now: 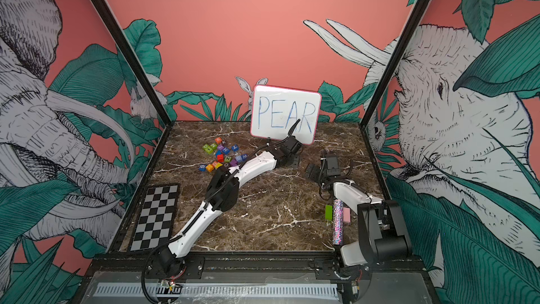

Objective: Spell the uppercase word “pear” with letter blocks
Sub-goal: Place the letter block at the center of the board.

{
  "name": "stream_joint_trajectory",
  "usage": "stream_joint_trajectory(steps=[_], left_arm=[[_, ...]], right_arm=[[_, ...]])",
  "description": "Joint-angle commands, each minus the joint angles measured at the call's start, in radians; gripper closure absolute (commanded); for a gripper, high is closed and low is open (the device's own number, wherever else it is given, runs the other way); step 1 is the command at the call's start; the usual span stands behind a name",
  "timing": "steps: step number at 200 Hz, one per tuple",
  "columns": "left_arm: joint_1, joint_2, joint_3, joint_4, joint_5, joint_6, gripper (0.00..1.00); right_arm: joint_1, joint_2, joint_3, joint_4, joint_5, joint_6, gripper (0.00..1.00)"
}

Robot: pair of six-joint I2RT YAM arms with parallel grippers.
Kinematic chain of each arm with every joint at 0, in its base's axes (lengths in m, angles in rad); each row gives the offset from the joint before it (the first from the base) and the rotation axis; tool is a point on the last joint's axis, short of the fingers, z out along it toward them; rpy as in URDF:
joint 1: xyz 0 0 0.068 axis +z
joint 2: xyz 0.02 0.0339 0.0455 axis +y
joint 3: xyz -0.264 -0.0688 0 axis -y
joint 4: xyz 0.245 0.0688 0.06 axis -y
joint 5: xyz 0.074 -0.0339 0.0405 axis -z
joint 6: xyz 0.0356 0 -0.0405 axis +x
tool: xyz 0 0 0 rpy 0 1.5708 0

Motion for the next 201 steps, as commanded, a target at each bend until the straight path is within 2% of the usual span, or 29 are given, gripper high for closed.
stream_joint_trajectory(steps=[1,201], left_arm=[[-0.002,0.002,0.038,-0.019,-0.004,-0.004,0.71],[0.000,0.044,0.070,-0.017,-0.009,-0.005,0.60]], right_arm=[[-0.003,0.007,-0.016,0.036,-0.009,0.017,0.01],[-0.005,0.011,-0.027,0.046,-0.011,0.018,0.01]])
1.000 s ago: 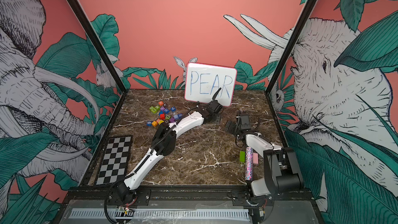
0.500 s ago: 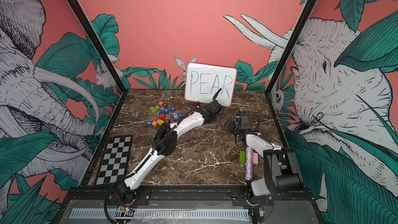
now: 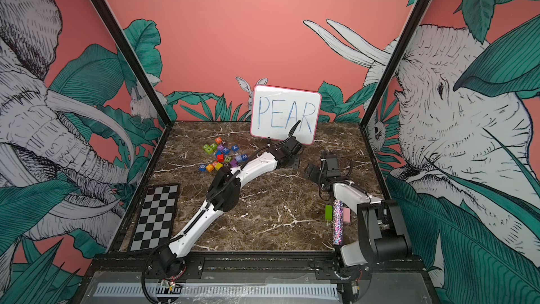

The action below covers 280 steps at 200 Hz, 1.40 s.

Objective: Spell the uppercase word “pear” with letter blocks
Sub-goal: Place the letter block at the center of the board, then reset both arms

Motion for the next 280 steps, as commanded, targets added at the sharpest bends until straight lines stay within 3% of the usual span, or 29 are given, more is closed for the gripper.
stream_joint_trajectory(steps=[1,44,75,194,280], left_arm=[[-0.001,0.006,0.033,-0.022,-0.009,-0.007,0.60],[-0.001,-0.001,0.033,-0.022,-0.007,-0.018,0.60],[-0.001,-0.009,0.033,-0.030,-0.011,-0.021,0.54],[-0.006,-0.070,-0.022,-0.033,-0.002,-0.047,0.45],[-0.018,-0.094,-0.050,-0.019,0.013,-0.061,0.48]], right_arm=[[-0.005,0.010,-0.011,0.024,0.002,0.014,0.01],[-0.005,0.007,-0.012,0.026,0.002,0.014,0.01],[-0.004,0.007,-0.012,0.026,0.003,0.014,0.01],[-0.004,0.003,-0.015,0.027,0.000,0.015,0.01],[-0.006,0.000,-0.019,0.032,-0.003,0.017,0.01]])
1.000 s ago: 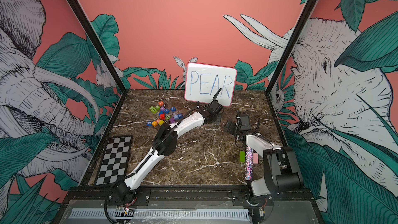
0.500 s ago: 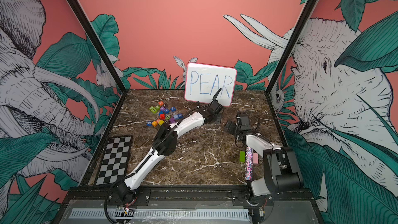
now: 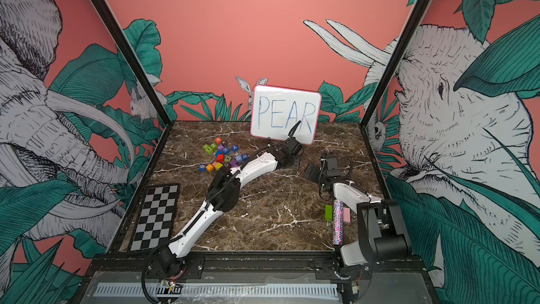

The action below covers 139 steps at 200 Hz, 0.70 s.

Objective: Spell the uppercase word “pear” with letter blocks
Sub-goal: Reset both arms

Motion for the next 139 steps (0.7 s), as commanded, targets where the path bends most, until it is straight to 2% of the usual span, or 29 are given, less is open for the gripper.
stream_joint_trajectory(steps=[1,139], left_arm=[[-0.009,-0.074,-0.021,-0.020,0.010,-0.024,0.48],[-0.014,-0.085,-0.019,-0.012,0.008,-0.026,0.53]], right_arm=[[-0.001,-0.004,-0.019,0.029,-0.002,0.013,0.01],[-0.002,-0.009,-0.024,0.034,-0.002,0.011,0.01]])
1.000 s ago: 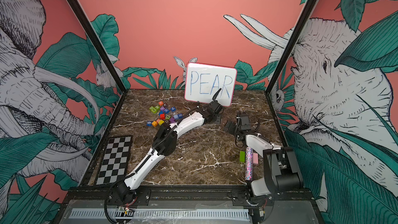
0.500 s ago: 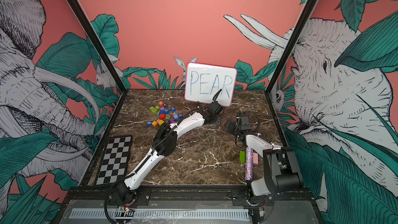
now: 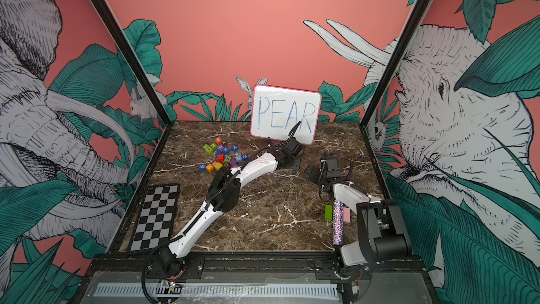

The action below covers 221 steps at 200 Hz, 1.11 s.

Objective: Spell the uppercase word “pear” with letter blocks
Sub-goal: Reset both arms

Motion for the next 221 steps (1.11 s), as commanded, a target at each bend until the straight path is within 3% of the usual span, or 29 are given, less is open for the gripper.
stream_joint_trajectory(steps=[1,51,80,109,149,181,221], left_arm=[[-0.010,-0.083,-0.015,-0.013,0.003,-0.019,0.53],[-0.007,-0.102,-0.016,-0.029,-0.027,0.010,0.51],[0.001,-0.203,-0.092,-0.023,-0.086,0.084,0.44],[0.005,-0.419,-0.395,0.110,-0.119,0.124,0.39],[0.039,-0.741,-0.864,0.269,-0.153,0.139,0.31],[0.083,-0.943,-1.134,0.306,-0.184,0.161,0.23],[0.157,-1.151,-1.457,0.436,-0.211,0.171,0.23]], right_arm=[[-0.002,-0.009,-0.007,0.021,-0.001,0.011,0.01],[-0.001,-0.015,0.000,0.012,-0.010,-0.011,0.01],[-0.002,-0.068,0.047,-0.086,0.003,-0.094,0.01],[0.000,-0.146,0.024,-0.071,0.058,-0.190,0.01],[0.001,-0.215,-0.034,0.011,0.235,-0.370,0.01],[-0.002,-0.199,-0.068,0.117,0.295,-0.464,0.01],[0.001,-0.211,-0.135,0.277,0.313,-0.609,0.01]])
